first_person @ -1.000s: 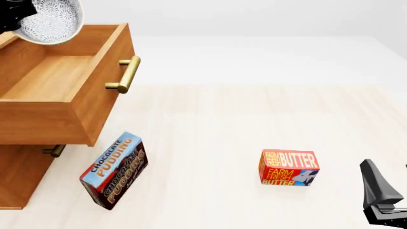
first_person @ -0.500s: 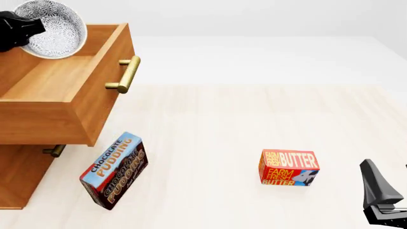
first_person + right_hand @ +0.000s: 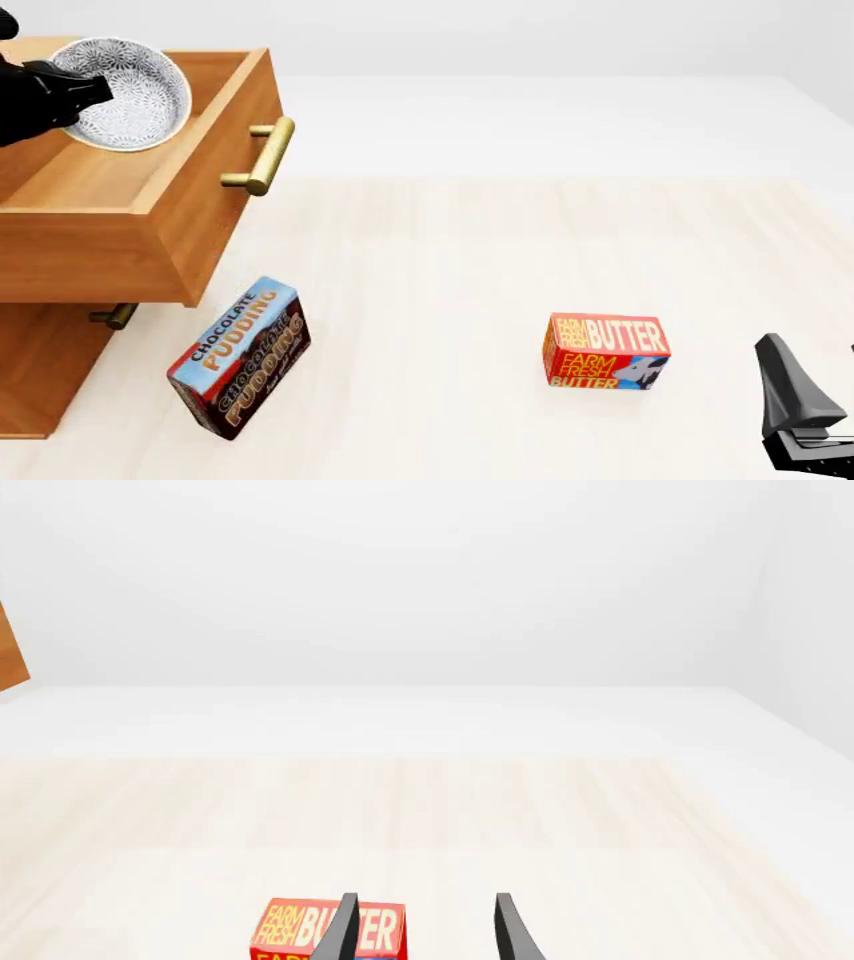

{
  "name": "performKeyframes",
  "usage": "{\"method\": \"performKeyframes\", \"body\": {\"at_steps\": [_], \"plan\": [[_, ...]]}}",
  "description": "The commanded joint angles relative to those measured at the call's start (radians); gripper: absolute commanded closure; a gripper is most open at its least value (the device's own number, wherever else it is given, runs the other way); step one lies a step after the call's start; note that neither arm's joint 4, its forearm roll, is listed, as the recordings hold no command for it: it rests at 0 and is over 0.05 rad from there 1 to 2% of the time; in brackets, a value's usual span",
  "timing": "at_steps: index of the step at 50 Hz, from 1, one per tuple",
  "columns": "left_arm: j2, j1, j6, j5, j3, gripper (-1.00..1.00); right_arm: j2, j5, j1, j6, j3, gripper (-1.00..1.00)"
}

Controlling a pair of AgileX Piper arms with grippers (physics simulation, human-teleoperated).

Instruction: Put the bowl in the top drawer of the cabinet.

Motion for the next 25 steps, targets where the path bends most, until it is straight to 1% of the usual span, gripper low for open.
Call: {"method": "performKeyframes", "body": {"at_steps": [1,25], "plan": [[0.029,0.013,0.012,-0.031,0.026,1.0,0.0,0.0,0.0,0.0,0.0,-1.0],[0.06,0.032,0.014,-0.05,0.04,1.0,0.0,0.0,0.0,0.0,0.0,-1.0]]}}
